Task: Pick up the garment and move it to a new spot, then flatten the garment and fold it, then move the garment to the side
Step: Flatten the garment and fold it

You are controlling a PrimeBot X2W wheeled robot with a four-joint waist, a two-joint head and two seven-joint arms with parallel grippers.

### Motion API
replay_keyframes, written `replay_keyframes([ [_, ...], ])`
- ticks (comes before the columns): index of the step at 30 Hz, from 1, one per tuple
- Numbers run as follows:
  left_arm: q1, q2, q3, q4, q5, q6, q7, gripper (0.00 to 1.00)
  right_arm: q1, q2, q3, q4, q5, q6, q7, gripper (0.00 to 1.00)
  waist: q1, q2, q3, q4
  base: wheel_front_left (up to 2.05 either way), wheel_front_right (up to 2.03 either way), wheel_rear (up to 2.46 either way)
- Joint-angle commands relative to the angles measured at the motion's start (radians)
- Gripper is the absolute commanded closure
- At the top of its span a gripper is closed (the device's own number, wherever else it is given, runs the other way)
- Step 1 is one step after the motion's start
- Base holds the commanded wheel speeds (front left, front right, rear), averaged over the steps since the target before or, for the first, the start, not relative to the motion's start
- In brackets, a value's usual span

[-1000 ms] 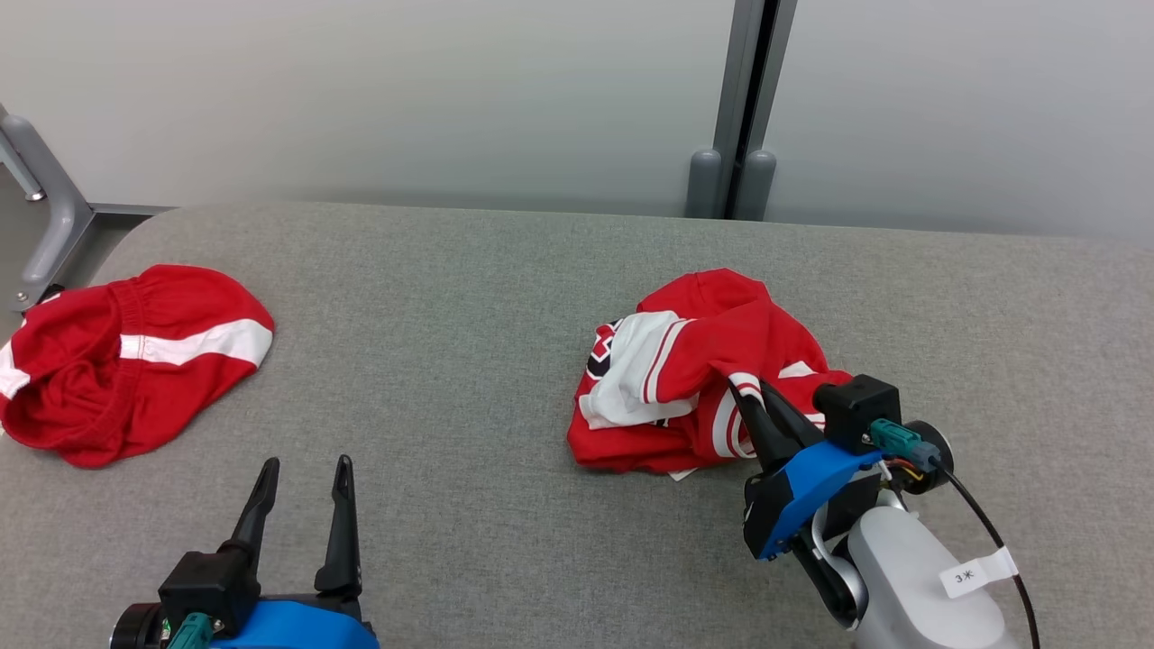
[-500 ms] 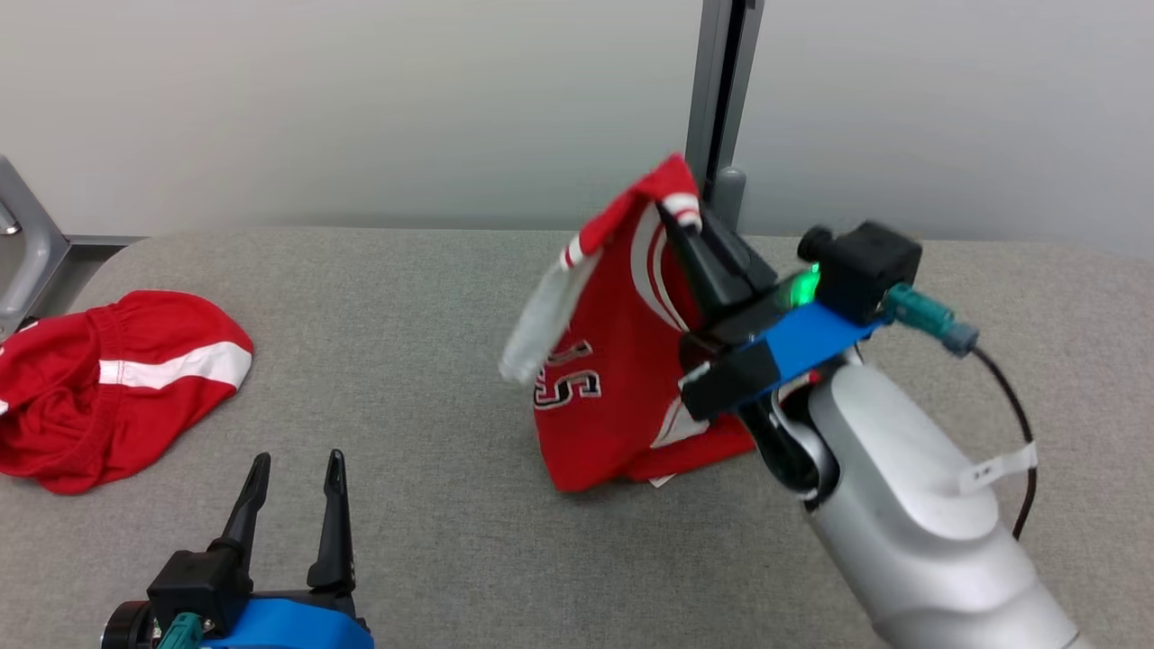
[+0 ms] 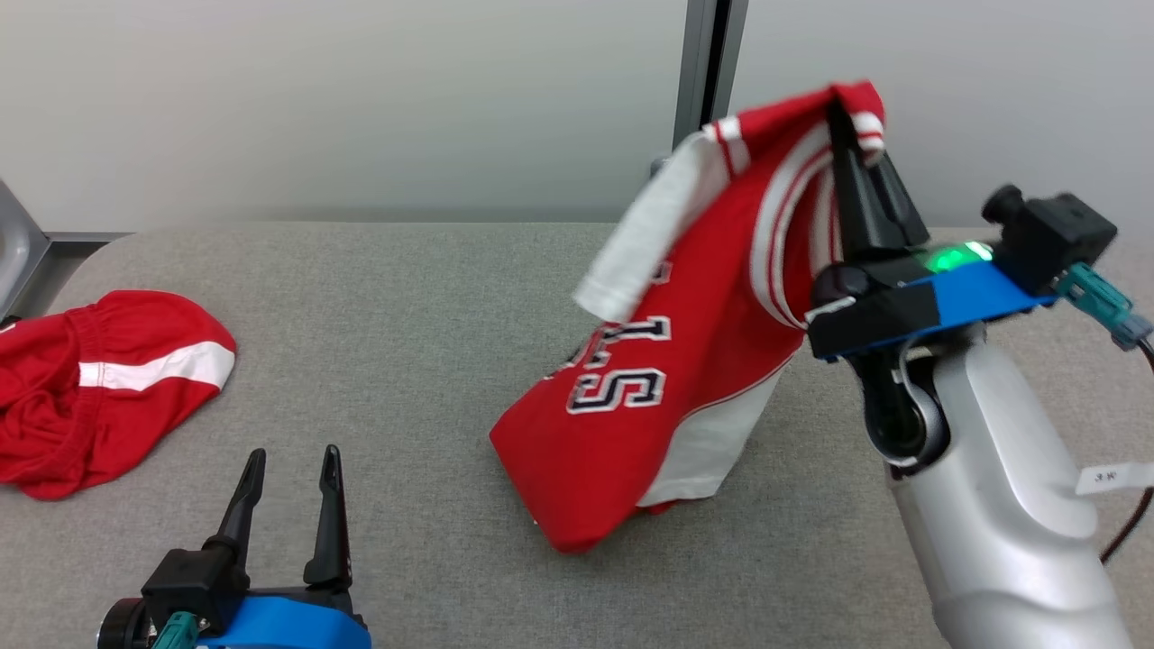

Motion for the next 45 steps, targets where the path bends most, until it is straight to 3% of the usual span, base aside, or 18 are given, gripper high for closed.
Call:
replay_keyframes([
  [1, -0.013, 0.003, -0.004, -0.002, -0.003, 0.003, -0.006, 0.00, 0.041, -0.005, -0.068, 0.046, -0.041, 0.000, -0.003, 1.00, 0.0000, -0.0001, 0.003, -0.002, 0.00, 0.00, 0.00],
  [6, -0.022, 0.000, -0.008, 0.004, -0.006, -0.002, -0.009, 0.00, 0.136, -0.004, -0.217, 0.117, -0.154, 0.001, -0.003, 1.00, 0.0000, -0.0001, 0.009, -0.008, 0.00, 0.00, 0.00],
  [12, -0.016, 0.000, -0.008, 0.012, -0.010, -0.002, -0.014, 0.00, 0.219, -0.005, -0.242, 0.040, -0.217, 0.000, -0.002, 1.00, 0.0000, -0.0001, 0.003, -0.016, 0.00, 0.00, 0.00],
  [15, -0.009, 0.000, -0.007, 0.015, -0.012, 0.000, -0.016, 0.00, 0.294, -0.005, -0.214, -0.090, -0.188, 0.000, 0.020, 1.00, 0.0000, -0.0001, -0.002, -0.023, 0.00, 0.00, 0.00],
  [24, 0.011, 0.011, 0.000, 0.011, -0.016, 0.007, -0.020, 0.00, 0.518, -0.005, -0.192, -0.636, -0.141, 0.000, 0.156, 1.00, 0.0000, -0.0001, -0.012, -0.058, 0.00, 0.00, 0.00],
  [29, 0.001, 0.007, -0.007, 0.010, -0.018, 0.006, -0.021, 0.00, 0.558, -0.005, -0.203, -0.749, -0.139, 0.000, 0.223, 1.00, 0.0000, -0.0001, -0.008, -0.064, 0.00, 0.00, 0.00],
  [32, -0.010, 0.003, -0.012, 0.012, -0.018, 0.003, -0.022, 0.00, 0.523, -0.005, -0.232, -0.667, -0.122, 0.000, 0.246, 1.00, 0.0000, -0.0001, 0.002, -0.063, 0.00, 0.00, 0.00],
  [36, -0.033, 0.002, -0.021, 0.014, -0.013, -0.005, -0.022, 0.00, 0.399, -0.004, -0.273, -0.426, -0.154, 0.000, 0.254, 1.00, 0.0000, -0.0001, 0.028, -0.047, 0.00, 0.00, 0.00],
  [45, -0.096, -0.006, -0.043, 0.037, -0.006, -0.028, -0.025, 0.00, 0.032, -0.005, -0.382, 0.159, -0.319, 0.000, 0.083, 1.00, 0.0000, -0.0001, 0.094, 0.058, 0.00, 0.00, 0.00],
])
